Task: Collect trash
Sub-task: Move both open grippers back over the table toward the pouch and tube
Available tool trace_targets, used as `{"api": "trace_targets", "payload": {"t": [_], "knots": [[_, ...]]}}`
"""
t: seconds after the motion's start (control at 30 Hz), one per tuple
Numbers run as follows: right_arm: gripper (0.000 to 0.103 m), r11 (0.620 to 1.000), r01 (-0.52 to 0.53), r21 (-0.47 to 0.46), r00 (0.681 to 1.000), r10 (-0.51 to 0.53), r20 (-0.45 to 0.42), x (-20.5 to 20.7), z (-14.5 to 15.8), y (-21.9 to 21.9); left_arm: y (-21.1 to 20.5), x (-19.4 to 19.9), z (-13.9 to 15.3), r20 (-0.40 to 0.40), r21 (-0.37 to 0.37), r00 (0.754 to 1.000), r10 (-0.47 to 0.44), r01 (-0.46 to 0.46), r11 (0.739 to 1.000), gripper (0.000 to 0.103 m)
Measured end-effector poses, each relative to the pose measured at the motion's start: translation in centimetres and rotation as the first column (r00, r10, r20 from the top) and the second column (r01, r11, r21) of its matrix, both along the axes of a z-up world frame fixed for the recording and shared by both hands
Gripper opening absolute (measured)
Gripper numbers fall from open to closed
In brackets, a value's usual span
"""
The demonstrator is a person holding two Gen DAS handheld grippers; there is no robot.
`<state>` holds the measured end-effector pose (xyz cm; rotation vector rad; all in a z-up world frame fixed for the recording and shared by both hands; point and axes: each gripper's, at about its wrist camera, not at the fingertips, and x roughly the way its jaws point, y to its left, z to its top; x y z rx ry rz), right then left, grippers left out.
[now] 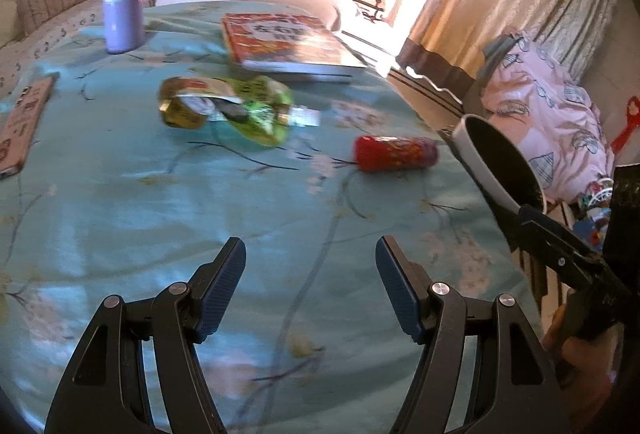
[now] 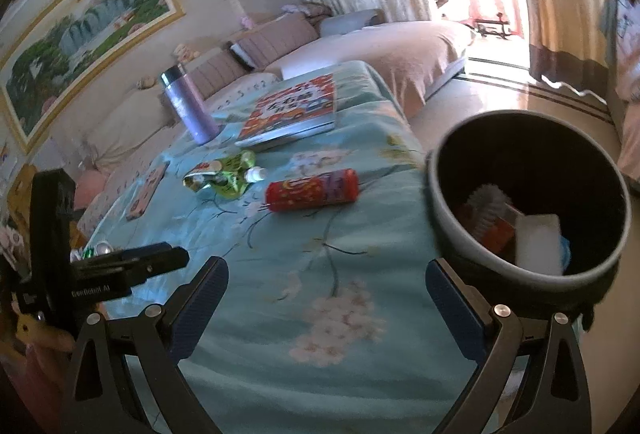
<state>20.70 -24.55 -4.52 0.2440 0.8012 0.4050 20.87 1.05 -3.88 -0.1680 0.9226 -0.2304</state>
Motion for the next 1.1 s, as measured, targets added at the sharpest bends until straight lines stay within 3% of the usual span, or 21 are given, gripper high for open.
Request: {"api": "trace_targets", "payload": {"t": [0.33, 0.6, 0.8, 0.93, 1.1], "knots": [[0.1, 0.987, -0.123, -0.105, 0.992, 0.126, 0.023, 1.7, -0.2, 3.7, 2.5, 1.9, 0.1, 0.018, 0.113, 1.0, -0.019, 0.017, 0.993, 0.069], [0.1, 0.977, -0.167, -0.133, 0.985, 0.17, 0.014, 3.2, -0.8, 4.8, 4.4, 4.3, 0.2, 0.023, 0.139, 1.0, 0.013, -0.016, 0.99, 0.071], [0.1, 0.963, -0.215, -0.163, 0.975, 0.221, 0.019, 4.6, -0.8, 5.3, 6.8, 6.7, 0.4, 0.028, 0.062, 0.996, 0.081, -0.083, 0.995, 0.075], [0.1, 0.97, -0.215, -0.118, 0.976, 0.217, 0.006, 6.6, -1.1, 4.9, 7.7, 8.9, 0.1, 0.019, -0.03, 0.994, 0.11, -0.109, 0.994, 0.076], [0.1, 0.978, -0.195, -0.078, 0.981, 0.194, -0.014, 9.1, -1.3, 4.6, 7.6, 11.2, -0.9, 0.011, -0.068, 0.994, 0.106, -0.105, 0.992, 0.076]]}}
